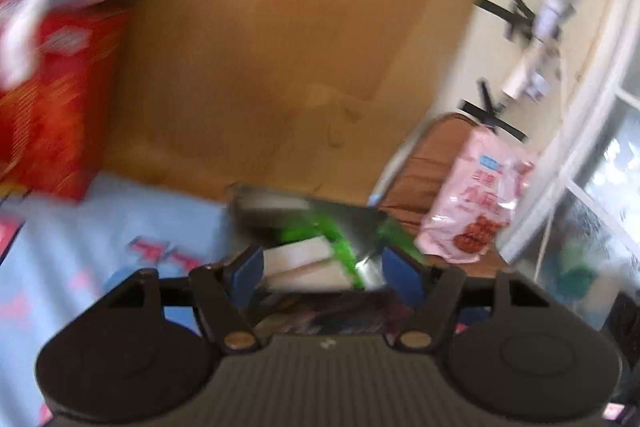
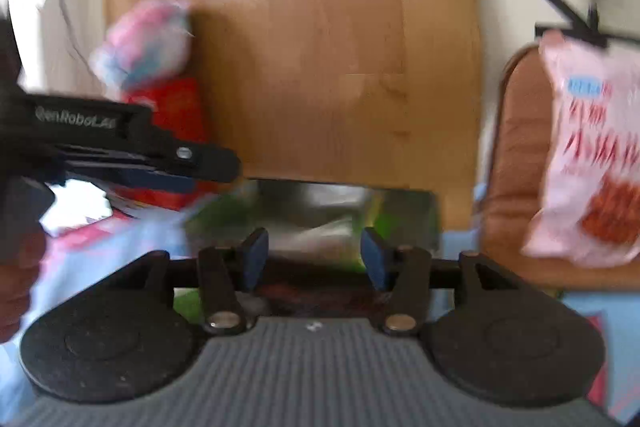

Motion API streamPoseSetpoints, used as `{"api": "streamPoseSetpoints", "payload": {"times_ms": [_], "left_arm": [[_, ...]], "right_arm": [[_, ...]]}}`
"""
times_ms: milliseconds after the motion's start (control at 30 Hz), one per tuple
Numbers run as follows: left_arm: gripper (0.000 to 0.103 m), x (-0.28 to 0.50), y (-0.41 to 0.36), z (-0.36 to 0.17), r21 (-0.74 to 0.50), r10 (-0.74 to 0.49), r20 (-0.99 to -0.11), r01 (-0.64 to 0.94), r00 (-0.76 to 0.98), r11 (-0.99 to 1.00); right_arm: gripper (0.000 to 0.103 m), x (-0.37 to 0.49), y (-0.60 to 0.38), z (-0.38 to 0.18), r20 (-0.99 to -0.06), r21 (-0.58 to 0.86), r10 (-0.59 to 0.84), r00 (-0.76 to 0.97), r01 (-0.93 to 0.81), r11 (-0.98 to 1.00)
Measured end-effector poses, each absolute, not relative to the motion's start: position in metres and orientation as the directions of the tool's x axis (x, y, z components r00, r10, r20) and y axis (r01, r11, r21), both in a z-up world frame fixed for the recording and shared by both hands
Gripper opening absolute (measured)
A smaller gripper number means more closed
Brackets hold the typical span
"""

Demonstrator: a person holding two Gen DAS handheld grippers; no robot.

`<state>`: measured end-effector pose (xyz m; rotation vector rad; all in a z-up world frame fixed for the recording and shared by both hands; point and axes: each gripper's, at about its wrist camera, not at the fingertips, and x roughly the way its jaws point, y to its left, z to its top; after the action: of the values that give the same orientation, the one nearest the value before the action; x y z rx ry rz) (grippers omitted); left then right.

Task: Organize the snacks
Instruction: 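Lower the wafer pack into the black tin and release it, then grasp the green square packet with the left gripper and lift it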

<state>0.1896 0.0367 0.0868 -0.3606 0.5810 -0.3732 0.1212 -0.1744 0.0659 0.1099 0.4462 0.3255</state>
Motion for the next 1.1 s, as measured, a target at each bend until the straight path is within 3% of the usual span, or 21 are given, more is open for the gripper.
{"api": "streamPoseSetpoints", "payload": {"times_ms": [100, 167, 233, 267, 300, 367, 600, 733, 933, 1000, 1100], "left_arm": [[0.066, 0.185, 0.053, 0.06, -0.461, -0.431, -0.525, 0.181, 0.734, 0.869], [0.066, 0.191, 0.049, 0.047, -0.437, -0.406, -0.573, 0.154, 0.712, 0.886], [0.062, 0.196, 0.041, 0.036, -0.416, -0.408, -0.607, 0.165, 0.682, 0.894], [0.052, 0.198, 0.037, 0.03, -0.409, -0.411, -0.625, 0.17, 0.664, 0.896], [0.05, 0.198, 0.033, 0.026, -0.397, -0.41, -0.64, 0.177, 0.649, 0.9], [0.049, 0.188, 0.022, 0.023, -0.338, -0.386, -0.644, 0.208, 0.66, 0.918], [0.049, 0.13, -0.017, 0.023, -0.299, -0.465, -0.637, 0.359, 0.615, 0.884], [0.05, 0.096, -0.019, 0.018, -0.359, -0.533, -0.629, 0.397, 0.565, 0.845], [0.056, 0.072, 0.024, 0.035, -0.411, -0.526, -0.567, 0.336, 0.633, 0.847], [0.056, 0.072, 0.04, 0.037, -0.437, -0.506, -0.564, 0.284, 0.653, 0.853], [0.056, 0.073, 0.057, 0.038, -0.476, -0.491, -0.554, 0.228, 0.672, 0.849]], "right_arm": [[0.054, 0.098, -0.166, 0.053, -0.434, 0.221, 0.442, 0.785, -0.383, 0.897], [0.054, 0.096, -0.147, 0.042, -0.485, 0.178, 0.462, 0.743, -0.433, 0.883], [0.054, 0.101, -0.129, 0.034, -0.52, 0.117, 0.443, 0.731, -0.452, 0.884], [0.054, 0.106, -0.122, 0.031, -0.531, 0.092, 0.433, 0.729, -0.458, 0.884], [0.054, 0.109, -0.118, 0.028, -0.543, 0.062, 0.416, 0.729, -0.46, 0.886], [0.055, 0.11, -0.114, 0.021, -0.58, 0.029, 0.365, 0.729, -0.429, 0.903], [0.054, 0.062, -0.137, 0.023, -0.606, -0.019, 0.344, 0.717, -0.445, 0.895], [0.053, 0.03, -0.138, 0.021, -0.596, -0.024, 0.365, 0.715, -0.471, 0.882], [0.055, 0.004, -0.141, 0.033, -0.54, -0.063, 0.405, 0.738, -0.515, 0.855], [0.06, 0.01, -0.141, 0.04, -0.528, -0.055, 0.409, 0.744, -0.511, 0.858], [0.079, 0.028, -0.132, 0.041, -0.519, -0.069, 0.381, 0.765, -0.482, 0.874]]}}
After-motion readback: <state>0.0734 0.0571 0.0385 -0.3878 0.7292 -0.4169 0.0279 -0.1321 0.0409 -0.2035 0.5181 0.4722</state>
